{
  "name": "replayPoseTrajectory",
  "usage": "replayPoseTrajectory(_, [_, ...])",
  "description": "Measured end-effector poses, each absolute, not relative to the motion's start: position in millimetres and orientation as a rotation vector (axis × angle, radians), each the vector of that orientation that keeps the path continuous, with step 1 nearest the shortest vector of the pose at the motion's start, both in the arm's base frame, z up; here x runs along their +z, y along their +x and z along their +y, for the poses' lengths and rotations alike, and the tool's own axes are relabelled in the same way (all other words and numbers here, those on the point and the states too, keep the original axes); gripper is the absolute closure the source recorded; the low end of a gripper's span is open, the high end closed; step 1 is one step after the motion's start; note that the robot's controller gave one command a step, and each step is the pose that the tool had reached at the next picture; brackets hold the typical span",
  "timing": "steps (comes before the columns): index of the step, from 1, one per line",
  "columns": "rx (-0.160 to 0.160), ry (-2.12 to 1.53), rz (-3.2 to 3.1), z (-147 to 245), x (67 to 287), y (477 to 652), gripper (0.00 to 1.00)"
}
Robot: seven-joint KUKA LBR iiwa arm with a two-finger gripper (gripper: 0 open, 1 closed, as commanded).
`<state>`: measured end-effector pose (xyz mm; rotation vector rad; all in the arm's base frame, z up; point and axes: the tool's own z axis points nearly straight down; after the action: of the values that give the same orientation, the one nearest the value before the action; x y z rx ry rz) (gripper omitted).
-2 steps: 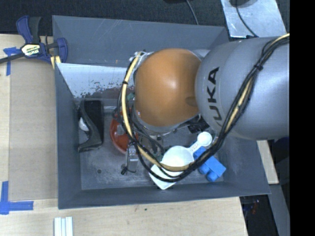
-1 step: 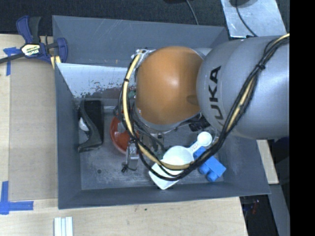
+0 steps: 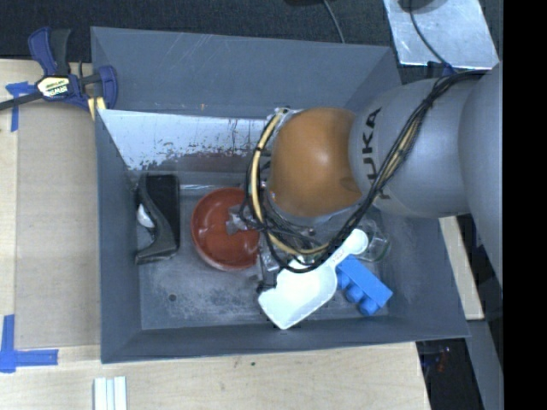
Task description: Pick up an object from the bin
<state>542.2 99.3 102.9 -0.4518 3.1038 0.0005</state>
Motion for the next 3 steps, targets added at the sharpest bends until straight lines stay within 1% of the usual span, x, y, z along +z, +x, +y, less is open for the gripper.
replayPoseTrajectory(1, [0.01, -0.317, 3.116, 81, 72, 574.8, 0.0])
replayPoseTrajectory(2, [0.004, -0.751, 3.044, 79, 72, 621.6, 0.0])
replayPoseTrajectory(3, [0.014, -0.335, 3.108, 82, 74, 577.6, 0.0])
